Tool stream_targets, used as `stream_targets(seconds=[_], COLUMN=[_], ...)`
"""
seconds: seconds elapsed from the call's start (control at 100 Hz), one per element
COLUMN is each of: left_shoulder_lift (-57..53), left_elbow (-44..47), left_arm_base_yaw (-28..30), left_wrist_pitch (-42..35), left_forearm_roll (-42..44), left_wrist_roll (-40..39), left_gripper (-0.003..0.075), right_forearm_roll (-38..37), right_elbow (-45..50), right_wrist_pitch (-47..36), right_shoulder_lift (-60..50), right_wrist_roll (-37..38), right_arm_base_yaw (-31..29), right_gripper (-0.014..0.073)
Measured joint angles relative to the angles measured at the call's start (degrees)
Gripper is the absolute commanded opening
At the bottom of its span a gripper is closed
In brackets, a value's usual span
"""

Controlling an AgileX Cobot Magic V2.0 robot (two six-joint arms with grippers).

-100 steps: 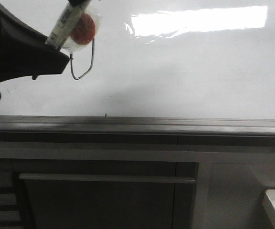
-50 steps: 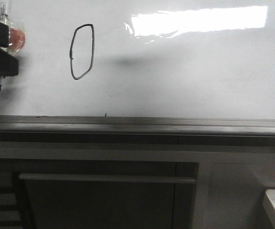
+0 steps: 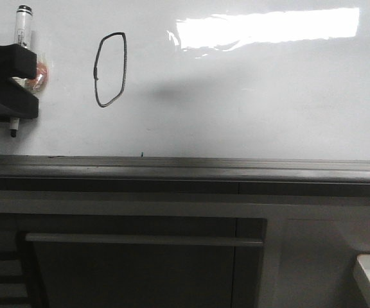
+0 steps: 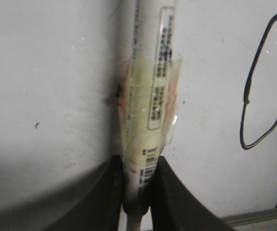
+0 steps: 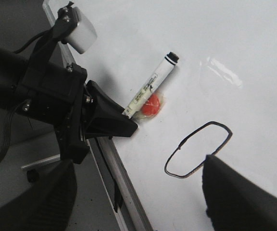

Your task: Write number 0 on whiteboard

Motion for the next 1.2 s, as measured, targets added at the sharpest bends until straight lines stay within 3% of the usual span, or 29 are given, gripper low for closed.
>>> stream_targets(seconds=[0.36,0.43,0.6,0.67,1.01,1.1,1.2], left_shoulder_lift=[1.0,1.11,1.09,1.09,-1.97,-5.62,-10.16], left_elbow=[-0.28,-0.28,-0.28,-0.28,-0.28,-0.28,-0.28], left_arm_base_yaw=[0.0,0.0,0.0,0.0,0.0,0.0,0.0], left_wrist_pitch=[-0.66,-1.04,-2.01,-2.4,-1.05,0.18,2.09], left_forearm_roll=[-0.44,-0.44,-0.44,-0.44,0.17,1.13,2.27], left_wrist_roll=[0.0,0.0,0.0,0.0,0.0,0.0,0.0], left_gripper=[-0.0006,0.0051,0.0283,0.0332,0.0337,0.0336,0.03], right_forearm_roll=[0.85,0.85,0.94,0.94,0.94,0.94,0.38], right_elbow=[0.0,0.0,0.0,0.0,0.0,0.0,0.0], right_wrist_pitch=[2.53,2.91,4.04,4.17,4.39,3.43,2.66], right_shoulder_lift=[0.0,0.0,0.0,0.0,-0.77,-1.91,-3.45], right_wrist_roll=[0.0,0.0,0.0,0.0,-0.1,-0.02,-0.02], right_arm_base_yaw=[0.0,0.0,0.0,0.0,0.0,0.0,0.0], right_gripper=[0.0486,0.0486,0.0486,0.0486,0.0484,0.0405,0.0167])
